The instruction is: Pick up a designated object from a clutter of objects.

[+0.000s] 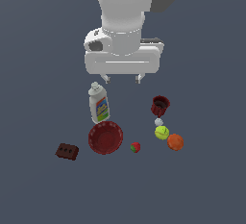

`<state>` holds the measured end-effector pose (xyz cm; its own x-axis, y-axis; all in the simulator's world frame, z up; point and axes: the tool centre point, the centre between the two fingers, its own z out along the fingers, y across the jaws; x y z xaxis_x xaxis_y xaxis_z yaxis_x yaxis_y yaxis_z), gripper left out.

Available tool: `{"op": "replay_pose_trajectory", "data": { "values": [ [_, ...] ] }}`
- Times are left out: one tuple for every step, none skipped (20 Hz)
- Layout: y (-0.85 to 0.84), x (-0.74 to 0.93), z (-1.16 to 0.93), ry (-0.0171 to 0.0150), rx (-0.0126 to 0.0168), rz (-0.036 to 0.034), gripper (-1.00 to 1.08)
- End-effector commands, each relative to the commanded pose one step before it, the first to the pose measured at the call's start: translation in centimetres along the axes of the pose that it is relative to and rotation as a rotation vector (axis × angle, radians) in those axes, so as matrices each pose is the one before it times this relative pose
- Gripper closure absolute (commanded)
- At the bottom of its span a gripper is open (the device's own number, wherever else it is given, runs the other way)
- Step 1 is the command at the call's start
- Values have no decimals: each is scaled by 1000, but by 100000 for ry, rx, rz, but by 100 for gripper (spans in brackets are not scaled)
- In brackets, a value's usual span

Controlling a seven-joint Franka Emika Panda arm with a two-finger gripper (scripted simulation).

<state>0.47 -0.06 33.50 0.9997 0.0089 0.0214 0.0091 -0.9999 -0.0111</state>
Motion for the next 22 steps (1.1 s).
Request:
{"op": "replay_pose_trajectory", "data": {
  "values": [
    [1, 0, 0, 0, 0, 0, -92],
    [1, 18, -40, 100, -60, -101, -92],
    [3, 52, -119, 295, -173, -297, -92],
    [8, 84, -186, 463, -273, -466, -92],
    [10, 115, -255, 632, -377, -638, -92],
    [15, 144, -318, 786, -475, -794, -92],
    [17, 146, -321, 791, -486, -803, -92],
    [16, 113, -243, 599, -374, -612, -92],
    [11, 76, -163, 401, -253, -414, -92],
    [5, 39, -83, 204, -131, -215, -92],
    [7, 2, 1, 0, 0, 0, -92],
    [-12, -32, 60, -152, 97, 158, -92],
    [-13, -18, 20, -58, 39, 68, -92],
    [49, 5, 6, 0, 0, 0, -92],
    [-5, 38, 28, -16, -53, -243, -92],
    [46, 48, 35, -8, -72, -308, -92],
    [62, 65, 57, -29, -92, -426, -92],
    [79, 81, 78, -50, -109, -535, -92],
    [101, 96, 99, -69, -126, -643, -92],
    [115, 112, 119, -87, -144, -757, -92],
    [133, 125, 138, -102, -160, -861, -92],
    [149, 138, 153, -113, -175, -959, -92]
  ]
}}
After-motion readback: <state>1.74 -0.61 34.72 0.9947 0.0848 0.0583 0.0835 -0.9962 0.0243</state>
